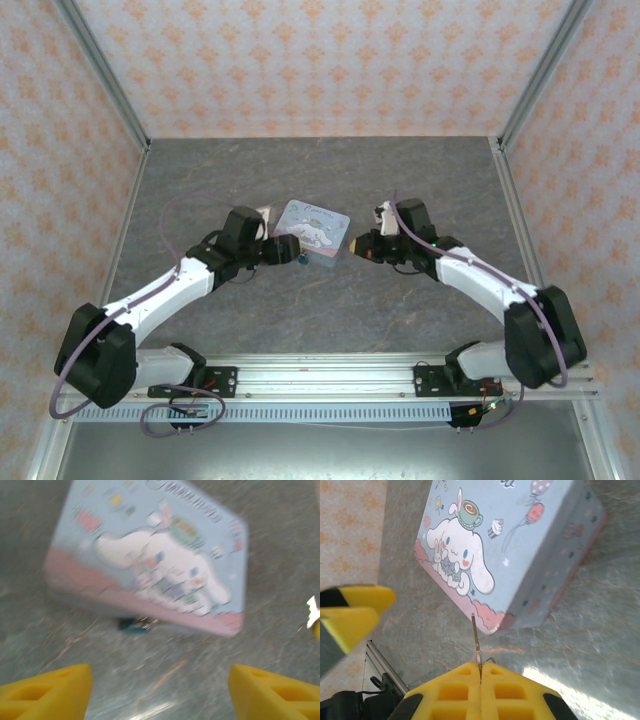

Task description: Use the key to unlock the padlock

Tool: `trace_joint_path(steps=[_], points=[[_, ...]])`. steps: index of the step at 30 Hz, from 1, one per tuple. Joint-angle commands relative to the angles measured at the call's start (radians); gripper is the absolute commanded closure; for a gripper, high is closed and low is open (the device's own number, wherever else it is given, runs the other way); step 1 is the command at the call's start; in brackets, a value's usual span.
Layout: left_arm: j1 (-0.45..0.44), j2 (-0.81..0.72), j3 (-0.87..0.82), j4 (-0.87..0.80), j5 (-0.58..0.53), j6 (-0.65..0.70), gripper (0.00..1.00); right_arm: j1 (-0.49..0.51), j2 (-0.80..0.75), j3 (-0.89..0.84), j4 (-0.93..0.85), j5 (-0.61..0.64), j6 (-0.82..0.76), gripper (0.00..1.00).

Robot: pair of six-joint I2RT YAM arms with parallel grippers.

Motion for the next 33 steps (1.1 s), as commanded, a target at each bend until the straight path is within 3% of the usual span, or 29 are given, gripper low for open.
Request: trace_joint_path(steps=[1,7,13,18,33], points=[[0.015,-0.072,-0.070,0.157,0.058,0.044,0.27,0.007,0.082,0.063,0.147,-0.057,0.043,1.00],[0.016,-0.098,-0.172,0.288,0.072,0.120,0.27,0.006,0.226,0.117,0.261,-0.102,0.112,1.00],[0.017,-0.021,-0.206,0.402,0.099,0.139,0.28,0.006,0.313,0.147,0.281,-0.102,0.117,1.00],[0.016,0.067,-0.208,0.480,0.120,0.143,0.34,0.006,0.351,0.146,0.258,-0.077,0.094,1.00],[-0.048,0.265,-0.190,0.591,-0.031,0.182,0.38,0.006,0.391,0.162,0.159,-0.038,0.037,1.00]])
